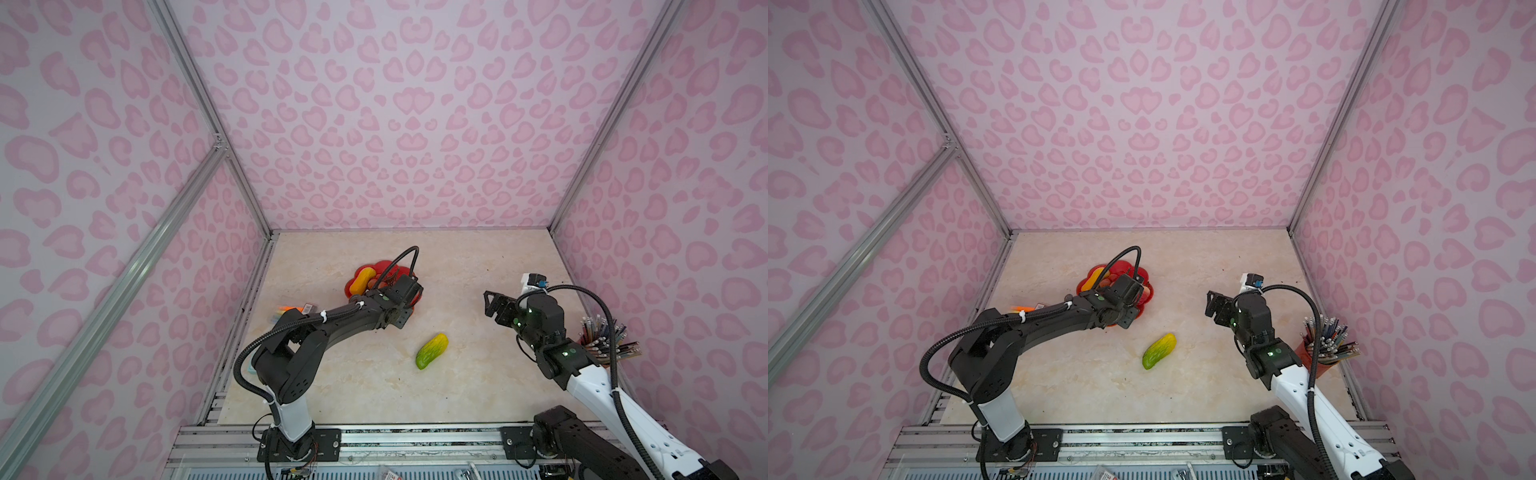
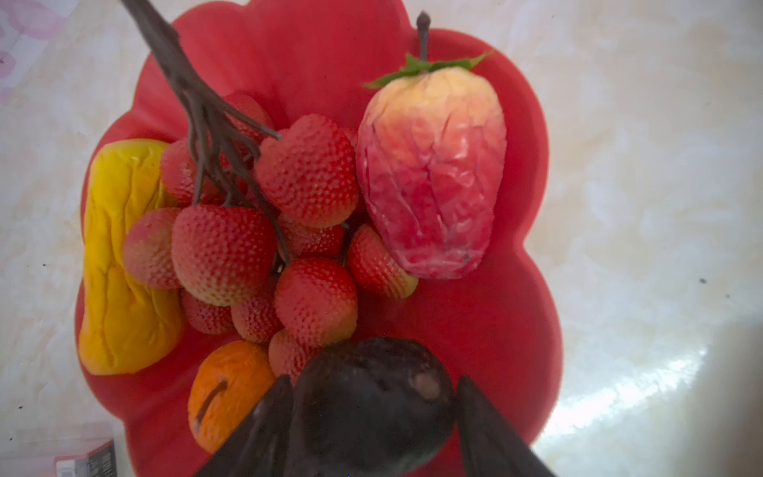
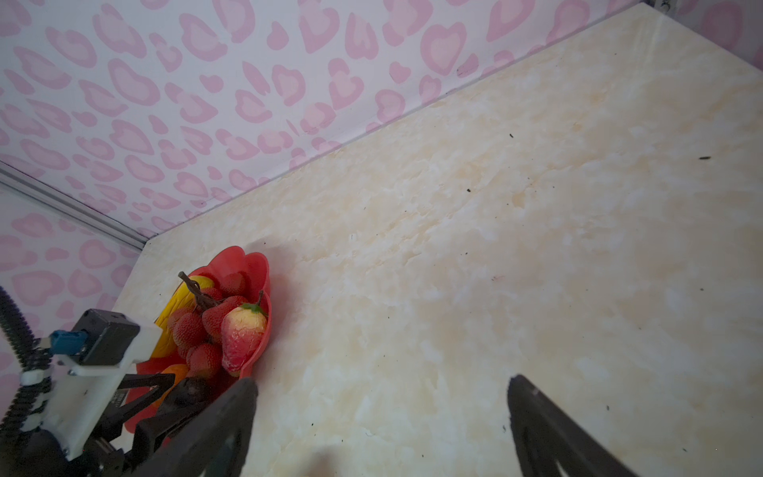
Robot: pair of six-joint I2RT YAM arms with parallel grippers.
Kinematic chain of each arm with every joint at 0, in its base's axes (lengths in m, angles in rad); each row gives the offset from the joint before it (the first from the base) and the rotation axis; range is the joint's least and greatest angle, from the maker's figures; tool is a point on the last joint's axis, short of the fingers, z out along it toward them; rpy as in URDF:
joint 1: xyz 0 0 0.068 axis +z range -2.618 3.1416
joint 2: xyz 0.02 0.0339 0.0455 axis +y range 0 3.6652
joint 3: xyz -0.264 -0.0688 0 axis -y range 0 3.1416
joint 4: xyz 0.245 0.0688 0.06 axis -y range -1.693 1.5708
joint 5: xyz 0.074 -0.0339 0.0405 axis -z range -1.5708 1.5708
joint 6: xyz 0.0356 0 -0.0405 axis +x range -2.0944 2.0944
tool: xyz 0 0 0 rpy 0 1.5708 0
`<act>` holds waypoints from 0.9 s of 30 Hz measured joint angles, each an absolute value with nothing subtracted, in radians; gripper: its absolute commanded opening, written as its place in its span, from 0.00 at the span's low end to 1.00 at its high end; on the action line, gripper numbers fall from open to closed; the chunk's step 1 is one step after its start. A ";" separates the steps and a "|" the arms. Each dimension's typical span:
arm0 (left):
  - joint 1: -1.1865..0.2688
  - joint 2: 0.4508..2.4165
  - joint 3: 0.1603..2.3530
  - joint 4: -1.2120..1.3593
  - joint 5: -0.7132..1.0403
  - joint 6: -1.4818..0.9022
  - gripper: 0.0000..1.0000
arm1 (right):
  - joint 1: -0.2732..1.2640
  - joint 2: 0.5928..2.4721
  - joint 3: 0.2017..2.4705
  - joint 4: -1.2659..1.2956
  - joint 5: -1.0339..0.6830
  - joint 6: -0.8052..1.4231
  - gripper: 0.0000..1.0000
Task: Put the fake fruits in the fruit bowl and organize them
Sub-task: 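Carry the avocado into the red bowl and release with the left gripper, then grasp the green-yellow bitter melon with the right gripper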
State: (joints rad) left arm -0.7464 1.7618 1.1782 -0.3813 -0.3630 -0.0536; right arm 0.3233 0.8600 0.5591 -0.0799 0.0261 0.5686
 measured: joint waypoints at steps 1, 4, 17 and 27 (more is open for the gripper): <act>-0.746 1.740 1.177 -0.381 -0.363 -0.054 0.66 | 0.323 0.861 0.559 -0.080 0.026 0.569 0.94; -0.742 1.653 1.161 -0.371 -0.354 -0.070 0.72 | 0.321 0.867 0.559 -0.080 0.026 0.569 0.94; -0.662 0.941 0.699 -0.013 -0.319 -0.247 1.00 | 0.321 0.941 0.560 -0.081 0.019 0.602 0.93; -0.566 0.667 0.502 0.029 -0.337 -0.367 0.97 | 0.525 1.078 0.545 -0.094 -0.006 0.775 0.92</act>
